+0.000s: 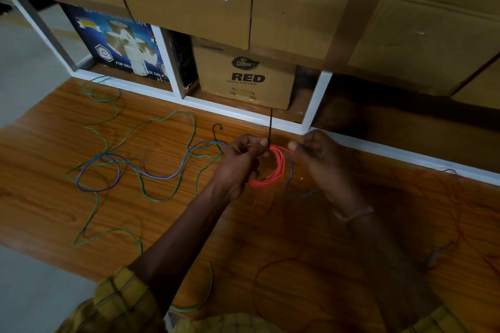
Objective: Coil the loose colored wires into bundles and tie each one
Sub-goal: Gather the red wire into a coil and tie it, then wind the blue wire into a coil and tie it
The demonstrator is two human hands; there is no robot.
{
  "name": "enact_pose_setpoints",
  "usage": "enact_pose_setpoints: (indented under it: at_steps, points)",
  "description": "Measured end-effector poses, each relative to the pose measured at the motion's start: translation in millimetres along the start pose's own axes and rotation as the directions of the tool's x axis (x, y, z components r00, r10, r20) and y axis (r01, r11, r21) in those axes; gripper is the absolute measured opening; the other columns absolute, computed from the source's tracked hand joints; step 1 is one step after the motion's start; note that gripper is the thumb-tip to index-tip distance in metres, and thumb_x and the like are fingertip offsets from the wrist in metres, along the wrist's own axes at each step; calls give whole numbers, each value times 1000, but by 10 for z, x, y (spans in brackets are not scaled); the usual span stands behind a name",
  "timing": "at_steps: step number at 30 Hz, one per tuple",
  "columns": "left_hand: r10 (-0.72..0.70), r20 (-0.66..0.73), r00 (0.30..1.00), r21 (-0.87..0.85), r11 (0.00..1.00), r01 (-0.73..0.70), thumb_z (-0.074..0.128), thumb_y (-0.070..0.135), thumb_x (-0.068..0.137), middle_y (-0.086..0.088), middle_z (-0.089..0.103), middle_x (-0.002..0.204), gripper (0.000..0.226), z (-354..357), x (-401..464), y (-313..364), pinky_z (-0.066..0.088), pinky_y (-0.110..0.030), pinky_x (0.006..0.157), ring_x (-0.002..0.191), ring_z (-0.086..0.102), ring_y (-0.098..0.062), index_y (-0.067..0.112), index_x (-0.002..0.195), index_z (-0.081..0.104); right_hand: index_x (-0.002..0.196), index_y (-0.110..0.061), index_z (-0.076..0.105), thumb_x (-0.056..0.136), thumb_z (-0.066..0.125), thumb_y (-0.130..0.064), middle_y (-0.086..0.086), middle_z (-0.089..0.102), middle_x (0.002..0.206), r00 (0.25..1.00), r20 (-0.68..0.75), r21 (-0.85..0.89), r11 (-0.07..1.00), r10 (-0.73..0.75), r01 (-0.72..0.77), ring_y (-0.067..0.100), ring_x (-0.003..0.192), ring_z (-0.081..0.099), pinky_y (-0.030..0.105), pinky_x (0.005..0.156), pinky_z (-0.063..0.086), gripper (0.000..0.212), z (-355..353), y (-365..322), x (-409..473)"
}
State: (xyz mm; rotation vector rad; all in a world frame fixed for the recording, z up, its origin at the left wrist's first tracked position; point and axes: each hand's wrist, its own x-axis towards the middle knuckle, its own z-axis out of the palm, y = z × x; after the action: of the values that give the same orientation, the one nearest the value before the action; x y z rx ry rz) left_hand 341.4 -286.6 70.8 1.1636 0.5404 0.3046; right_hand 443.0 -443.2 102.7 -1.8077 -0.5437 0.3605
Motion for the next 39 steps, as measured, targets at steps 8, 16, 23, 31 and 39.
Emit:
enact_pose_setpoints:
  at_steps: [8, 16, 23, 31, 39]
  points:
    - [-198, 68, 978, -364, 908, 209, 44, 14, 111, -7, 51, 76, 25, 175, 352, -15, 20, -15, 30, 32, 27, -2, 10, 89, 55, 102, -28, 66, 93, 76, -19, 0, 70, 111, 997, -69, 196, 981, 27, -13, 18, 102, 72, 53, 87, 62, 16, 204, 339, -181]
    - [-59, 12, 998, 173, 983, 56, 56, 0, 100, -20, 65, 88, 17, 250, 900, 118, 47, -32, 65, 72, 57, -24, 2, 97, 72, 94, -24, 71, 77, 84, -27, 0, 77, 97, 953, -293, 31, 997, 80, -74, 22, 88, 75, 47, 78, 63, 22, 19, 491, 595]
    - [-71, 98, 993, 595, 804, -1, 67, 2, 84, -24, 74, 95, 18, 166, 1362, -105, 49, -31, 75, 82, 68, -28, -3, 97, 77, 90, -10, 70, 79, 82, -6, 6, 74, 95, 967, -254, -259, 962, 15, -83, 19, 89, 68, 30, 80, 53, 17, 75, 930, 1106]
    - [-63, 171, 983, 679, 731, -72, 58, -8, 97, -19, 73, 101, 20, -7, 1226, -202, 47, -10, 67, 66, 60, 7, -16, 112, 70, 110, -7, 76, 94, 67, -12, 13, 75, 113, 984, -139, -369, 916, 115, -159, 29, 110, 68, 32, 99, 47, 18, 137, 1179, 1019]
    - [63, 33, 997, 554, 829, -71, 65, -2, 97, 2, 66, 84, 21, -416, 755, -179, 52, -29, 77, 74, 58, 4, -11, 116, 68, 129, -17, 70, 104, 54, -25, 7, 68, 134, 922, -388, -377, 913, -2, -156, 27, 126, 60, 33, 107, 42, 31, 4, 539, 524]
